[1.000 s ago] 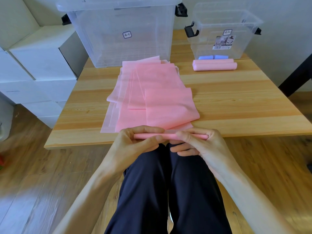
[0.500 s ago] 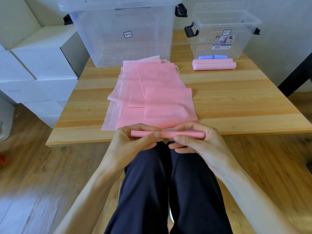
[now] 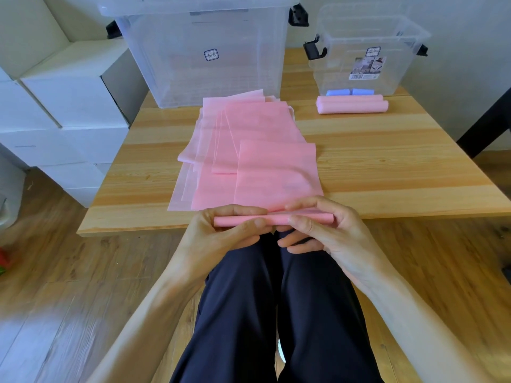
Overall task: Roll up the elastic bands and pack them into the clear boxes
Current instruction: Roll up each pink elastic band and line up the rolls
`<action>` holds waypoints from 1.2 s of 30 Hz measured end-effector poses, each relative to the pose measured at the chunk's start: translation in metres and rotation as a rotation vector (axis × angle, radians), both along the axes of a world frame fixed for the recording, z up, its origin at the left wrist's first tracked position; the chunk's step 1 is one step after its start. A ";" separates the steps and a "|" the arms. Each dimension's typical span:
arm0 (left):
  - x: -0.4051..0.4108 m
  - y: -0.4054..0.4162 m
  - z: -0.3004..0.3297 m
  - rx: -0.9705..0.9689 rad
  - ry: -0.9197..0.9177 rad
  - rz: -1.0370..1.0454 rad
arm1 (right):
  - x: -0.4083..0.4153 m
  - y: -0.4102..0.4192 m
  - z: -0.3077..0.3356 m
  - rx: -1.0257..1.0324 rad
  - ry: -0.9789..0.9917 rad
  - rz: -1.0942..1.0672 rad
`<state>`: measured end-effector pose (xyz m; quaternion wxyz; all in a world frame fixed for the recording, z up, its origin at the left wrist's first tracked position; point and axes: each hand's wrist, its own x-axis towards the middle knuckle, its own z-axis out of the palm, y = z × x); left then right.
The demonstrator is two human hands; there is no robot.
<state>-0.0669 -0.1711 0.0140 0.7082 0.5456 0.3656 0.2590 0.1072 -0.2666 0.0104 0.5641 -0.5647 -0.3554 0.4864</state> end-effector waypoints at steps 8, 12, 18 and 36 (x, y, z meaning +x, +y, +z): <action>0.000 0.001 -0.003 0.033 -0.011 0.068 | -0.003 -0.004 -0.002 0.012 -0.017 -0.036; 0.000 0.000 -0.002 0.066 -0.010 0.040 | -0.004 -0.004 -0.002 0.004 -0.024 -0.057; 0.000 -0.002 -0.003 0.059 -0.005 0.053 | -0.005 -0.005 -0.001 0.011 -0.003 -0.073; -0.002 -0.007 -0.002 0.061 0.026 0.038 | -0.009 -0.010 0.000 -0.012 0.034 -0.077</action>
